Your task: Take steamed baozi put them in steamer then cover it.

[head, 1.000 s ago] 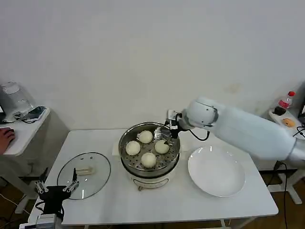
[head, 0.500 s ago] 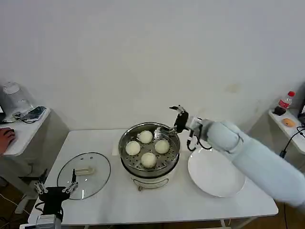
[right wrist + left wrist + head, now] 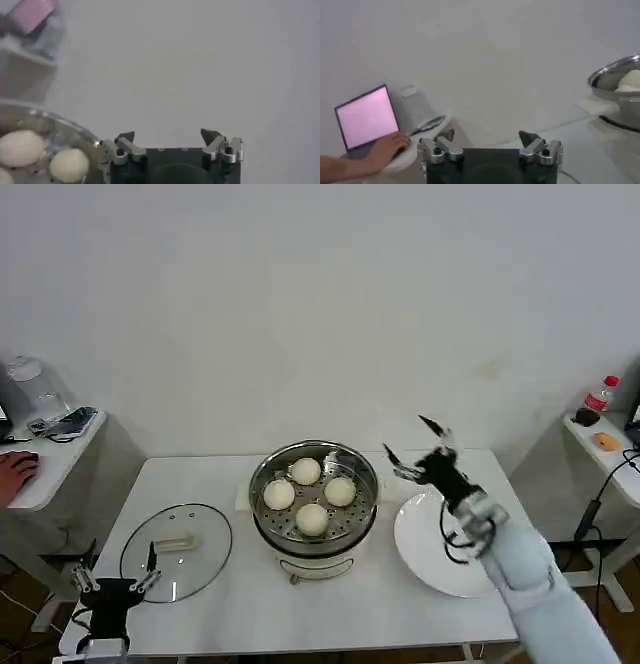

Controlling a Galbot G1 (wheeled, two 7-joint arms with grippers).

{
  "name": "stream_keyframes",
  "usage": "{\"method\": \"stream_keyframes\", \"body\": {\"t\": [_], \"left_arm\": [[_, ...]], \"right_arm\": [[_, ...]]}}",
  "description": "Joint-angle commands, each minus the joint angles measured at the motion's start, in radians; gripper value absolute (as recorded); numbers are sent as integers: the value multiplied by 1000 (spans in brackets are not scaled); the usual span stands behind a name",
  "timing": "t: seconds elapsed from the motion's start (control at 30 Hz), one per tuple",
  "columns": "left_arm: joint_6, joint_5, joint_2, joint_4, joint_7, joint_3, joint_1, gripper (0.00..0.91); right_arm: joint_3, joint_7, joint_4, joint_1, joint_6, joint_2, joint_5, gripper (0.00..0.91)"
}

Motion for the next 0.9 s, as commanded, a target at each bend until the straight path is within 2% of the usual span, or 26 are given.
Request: {"method": "stream_keyframes", "body": {"t": [0.03, 0.23, 0.4, 0.57, 0.9], "left_arm": [[-97, 497, 6, 150, -12, 7, 6, 907], [-101, 728, 33, 216, 27, 41, -24, 907], [-103, 878, 88, 291, 36, 77, -79, 907], [-101, 932, 129, 384, 30, 114, -151, 907], [-98, 908, 175, 529, 37, 140, -296, 907]], "right_arm": [[467, -4, 124, -458, 146, 250, 47, 907], [504, -7, 102, -481, 150, 248, 43, 907], [502, -11, 106, -486, 141, 263, 49, 907], [487, -21, 118, -500, 118, 259, 74, 907], [485, -27, 136, -529, 108, 270, 71, 907]]}}
